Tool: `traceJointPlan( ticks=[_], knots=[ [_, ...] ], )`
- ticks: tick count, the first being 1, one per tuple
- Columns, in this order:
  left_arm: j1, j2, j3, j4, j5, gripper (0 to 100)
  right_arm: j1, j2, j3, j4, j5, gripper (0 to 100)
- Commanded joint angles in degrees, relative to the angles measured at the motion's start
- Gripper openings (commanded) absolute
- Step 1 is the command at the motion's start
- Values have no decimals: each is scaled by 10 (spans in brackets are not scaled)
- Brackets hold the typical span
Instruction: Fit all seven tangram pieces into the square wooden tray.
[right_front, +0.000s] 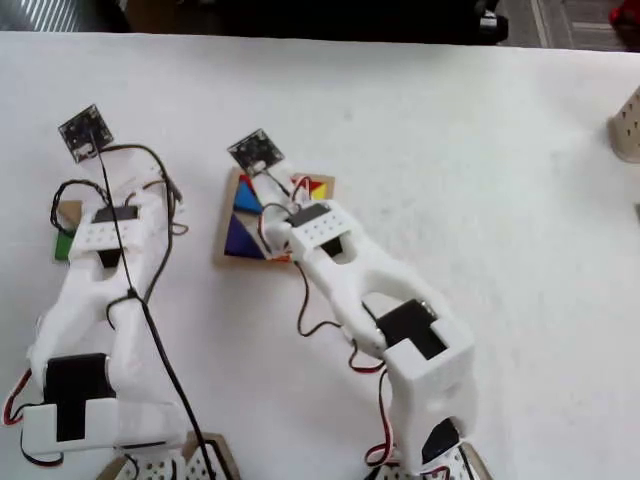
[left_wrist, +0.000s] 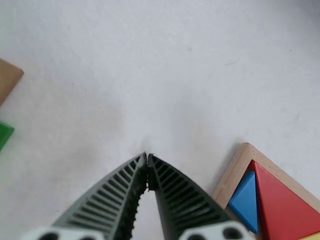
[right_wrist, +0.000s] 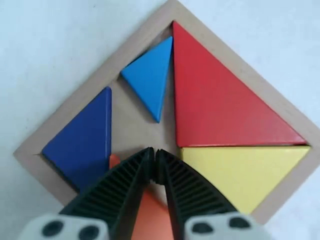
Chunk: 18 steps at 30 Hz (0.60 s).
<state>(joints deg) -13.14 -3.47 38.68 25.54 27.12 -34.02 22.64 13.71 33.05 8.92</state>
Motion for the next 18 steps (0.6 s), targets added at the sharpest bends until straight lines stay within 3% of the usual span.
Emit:
traceJointPlan(
  ticks=[1, 11, 15, 18],
  knots=[
    [4, -2, -13, -15, -7, 24, -8, -29, -9, 57, 0, 17],
    [2, -5, -13, -14, -7, 24, -29, -154, 79, 73, 29, 17],
    [-52, -7, -25, -11, -6, 24, 7, -241, 136, 72, 28, 17],
    [-113, -5, -66, 49, -12, 27, 44, -291, 183, 68, 28, 17]
  ],
)
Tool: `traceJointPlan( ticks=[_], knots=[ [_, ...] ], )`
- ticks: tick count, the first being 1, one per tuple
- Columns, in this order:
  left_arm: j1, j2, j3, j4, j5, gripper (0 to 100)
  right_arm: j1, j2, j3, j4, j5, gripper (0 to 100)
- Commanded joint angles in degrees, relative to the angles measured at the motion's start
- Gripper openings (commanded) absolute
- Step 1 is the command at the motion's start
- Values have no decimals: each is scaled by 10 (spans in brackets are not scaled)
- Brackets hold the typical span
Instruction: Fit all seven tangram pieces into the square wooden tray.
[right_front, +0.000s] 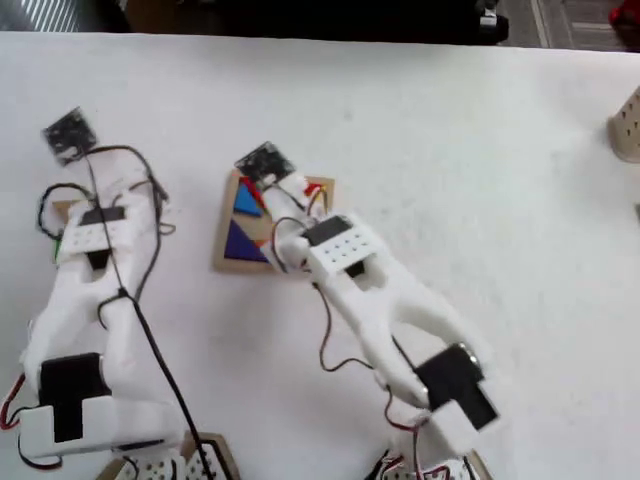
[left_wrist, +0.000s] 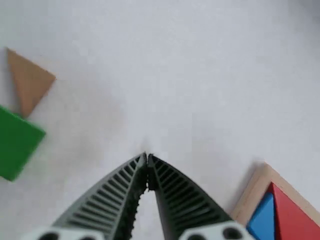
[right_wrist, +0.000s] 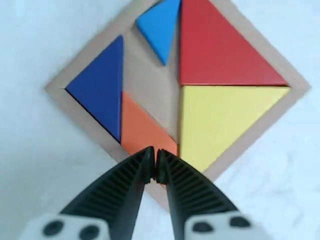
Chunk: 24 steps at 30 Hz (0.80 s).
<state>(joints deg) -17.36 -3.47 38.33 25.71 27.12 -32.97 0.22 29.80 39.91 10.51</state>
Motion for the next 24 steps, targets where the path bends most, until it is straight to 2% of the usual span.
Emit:
traceJointPlan(
  ticks=[1, 4, 8, 12, 15, 24],
  knots=[
    [-92, -3, -81, 76, -33, 27, 44, -76, 35, -4, 12, 19],
    [-152, -1, -115, 134, -156, 28, 73, -67, 67, -70, 12, 21],
    [-173, 17, -119, 141, -207, 37, 87, -18, 82, -167, 13, 18],
    [-204, 67, -131, 142, -342, 179, 87, 11, 69, -175, 13, 17],
    [-208, 113, -152, 144, -348, 258, 95, 11, 65, -175, 13, 17],
    [-239, 252, -280, 149, -381, 264, 96, 17, 65, -179, 13, 17]
  ],
)
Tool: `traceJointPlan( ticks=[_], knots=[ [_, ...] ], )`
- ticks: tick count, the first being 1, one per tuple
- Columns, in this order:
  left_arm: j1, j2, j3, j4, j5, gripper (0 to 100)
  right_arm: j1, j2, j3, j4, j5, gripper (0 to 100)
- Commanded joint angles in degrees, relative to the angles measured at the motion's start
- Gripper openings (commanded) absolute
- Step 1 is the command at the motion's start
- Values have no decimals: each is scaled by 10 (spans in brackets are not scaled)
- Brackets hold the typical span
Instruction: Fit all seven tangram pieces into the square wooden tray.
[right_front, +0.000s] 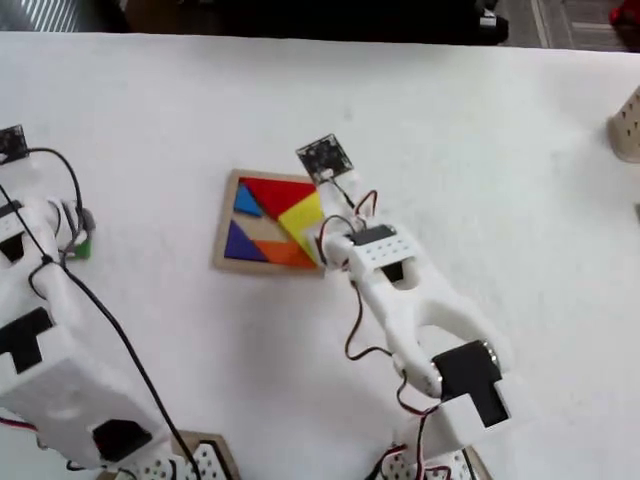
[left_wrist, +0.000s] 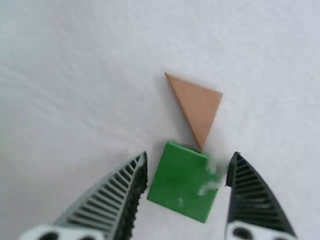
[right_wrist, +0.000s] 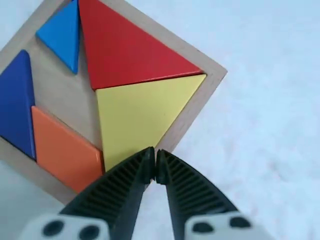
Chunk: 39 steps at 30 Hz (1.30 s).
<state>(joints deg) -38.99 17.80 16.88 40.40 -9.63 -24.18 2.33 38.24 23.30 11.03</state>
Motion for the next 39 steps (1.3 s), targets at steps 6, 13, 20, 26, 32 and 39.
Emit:
traceJointPlan(
  ticks=[6, 13, 20, 26, 32, 39],
  knots=[
    [-33, 153, -139, 37, -133, 267, 7, -4, -19, -14, 8, 17],
    [-22, 182, -213, 164, -193, 264, 7, -3, -19, -14, 8, 17],
    [-44, 182, -304, 310, -43, 268, 6, -3, -18, -14, 68, 17],
    [-44, 184, -318, 362, -32, 268, 0, -3, -17, -14, 93, 17],
    [-46, 185, -296, 287, 7, 266, 0, -3, -17, -14, 95, 17],
    [-28, 189, -274, 241, 40, 264, 1, -3, -17, -14, 93, 17]
  ],
)
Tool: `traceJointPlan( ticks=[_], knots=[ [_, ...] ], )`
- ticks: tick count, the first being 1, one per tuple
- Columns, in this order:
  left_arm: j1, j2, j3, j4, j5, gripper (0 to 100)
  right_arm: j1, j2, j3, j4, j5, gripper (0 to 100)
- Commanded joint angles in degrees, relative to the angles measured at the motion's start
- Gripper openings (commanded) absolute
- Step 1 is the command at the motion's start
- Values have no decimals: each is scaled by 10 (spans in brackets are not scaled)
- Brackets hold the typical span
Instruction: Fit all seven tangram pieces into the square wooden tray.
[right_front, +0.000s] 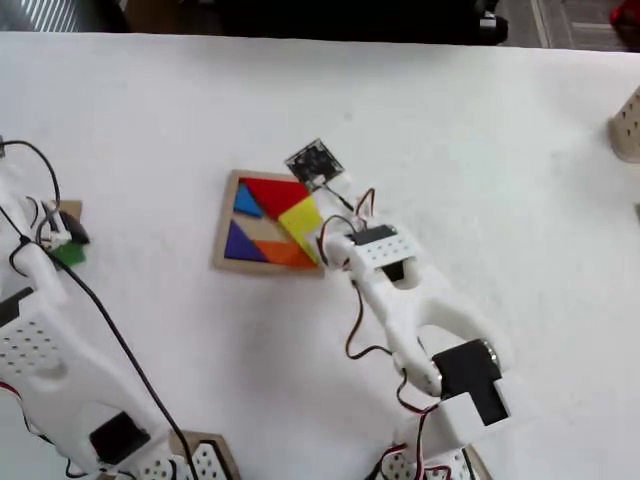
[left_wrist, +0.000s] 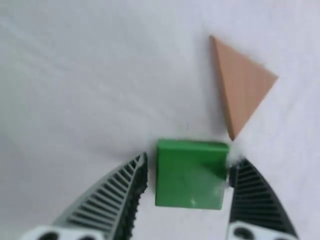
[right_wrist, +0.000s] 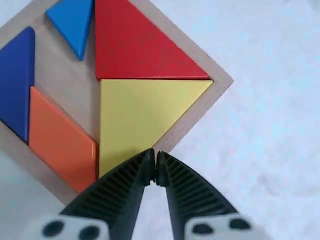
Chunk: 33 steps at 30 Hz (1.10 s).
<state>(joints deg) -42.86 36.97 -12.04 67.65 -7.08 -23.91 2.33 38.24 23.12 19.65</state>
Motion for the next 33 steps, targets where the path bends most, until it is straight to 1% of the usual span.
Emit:
traceJointPlan(
  ticks=[1, 2, 4, 7, 8, 11, 17, 19, 23, 30, 31, 33],
  knots=[
    [16, -2, 24, -32, 16, 262, -1, -3, -17, -12, 7, 17],
    [22, -2, 34, -32, 16, 253, 0, -3, -17, -12, 7, 17],
    [30, -2, 55, -32, 16, 194, 0, -3, -18, -12, 6, 17],
    [43, -2, 79, -32, 12, 43, 0, -3, -18, -12, 7, 17],
    [45, -2, 83, -32, 12, 11, 0, -3, -18, -12, 8, 17],
    [45, -2, 85, -30, 12, 65, 1, -3, -18, -12, 9, 17],
    [45, -9, 73, -12, 12, 68, 1, -3, -18, -12, 10, 17],
    [46, -9, 40, 25, 13, 68, 2, -4, -18, -12, 10, 17],
    [60, -9, -62, 141, 15, 68, 12, -7, -19, -11, 10, 17],
    [119, -9, -258, 335, 16, 68, 16, -7, -19, -12, 9, 17],
    [130, -9, -280, 348, 16, 68, 16, -7, -19, -12, 9, 17],
    [147, -10, -302, 348, 18, 68, 18, -9, -20, -12, 9, 17]
  ],
)
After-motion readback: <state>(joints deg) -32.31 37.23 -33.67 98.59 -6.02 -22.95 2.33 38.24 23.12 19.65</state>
